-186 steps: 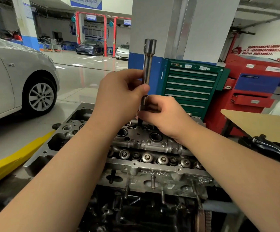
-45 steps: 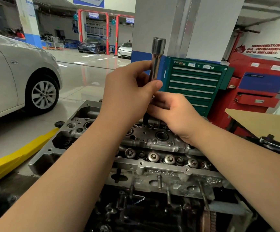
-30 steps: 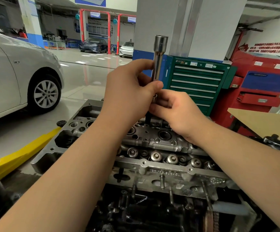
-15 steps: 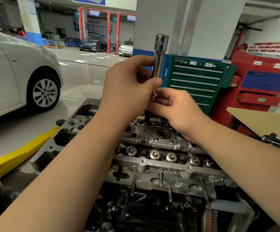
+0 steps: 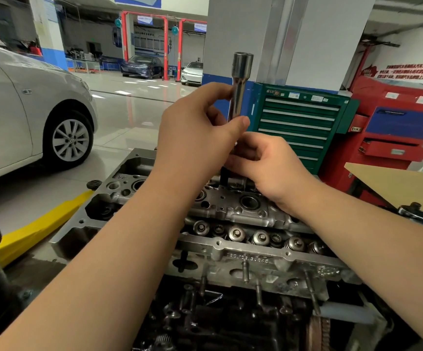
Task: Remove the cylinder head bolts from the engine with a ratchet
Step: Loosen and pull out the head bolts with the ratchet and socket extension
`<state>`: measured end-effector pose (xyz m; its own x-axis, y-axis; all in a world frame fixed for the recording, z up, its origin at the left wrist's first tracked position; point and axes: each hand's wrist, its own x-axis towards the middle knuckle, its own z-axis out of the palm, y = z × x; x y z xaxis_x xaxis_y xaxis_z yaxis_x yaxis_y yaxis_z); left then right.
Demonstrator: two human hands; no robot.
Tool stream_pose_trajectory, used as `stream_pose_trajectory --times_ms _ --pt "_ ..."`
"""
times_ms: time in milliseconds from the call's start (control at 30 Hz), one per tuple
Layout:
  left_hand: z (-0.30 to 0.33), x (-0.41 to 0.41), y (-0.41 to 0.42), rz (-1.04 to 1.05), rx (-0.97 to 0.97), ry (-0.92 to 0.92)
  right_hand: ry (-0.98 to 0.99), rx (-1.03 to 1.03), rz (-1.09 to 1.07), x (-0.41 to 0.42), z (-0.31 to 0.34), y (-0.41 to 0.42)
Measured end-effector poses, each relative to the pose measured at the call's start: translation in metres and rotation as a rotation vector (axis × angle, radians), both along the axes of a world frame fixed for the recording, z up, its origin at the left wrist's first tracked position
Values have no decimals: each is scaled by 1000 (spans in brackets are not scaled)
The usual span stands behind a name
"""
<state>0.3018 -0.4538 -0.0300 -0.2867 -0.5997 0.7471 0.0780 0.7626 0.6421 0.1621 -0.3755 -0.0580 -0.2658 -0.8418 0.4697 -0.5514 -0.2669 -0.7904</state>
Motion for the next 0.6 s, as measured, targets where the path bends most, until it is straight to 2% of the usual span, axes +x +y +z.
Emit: stream_pose_trajectory --times_ms 167,267,400,533,600 --pt "1 -2 6 -3 -29 -45 -13 -106 -10 6 3 -2" --pt "2 0 5 19 -13 -18 12 -101 9 3 1 -1" --pt "2 0 4 -21 32 -22 -49 -9 94 1 -1 1" --pt "1 -1 4 -144 59 -28 -65 -18 11 -1 -1 -1" --pt "1 -2 6 -134 27 -35 -86 -52 11 1 1 -1"
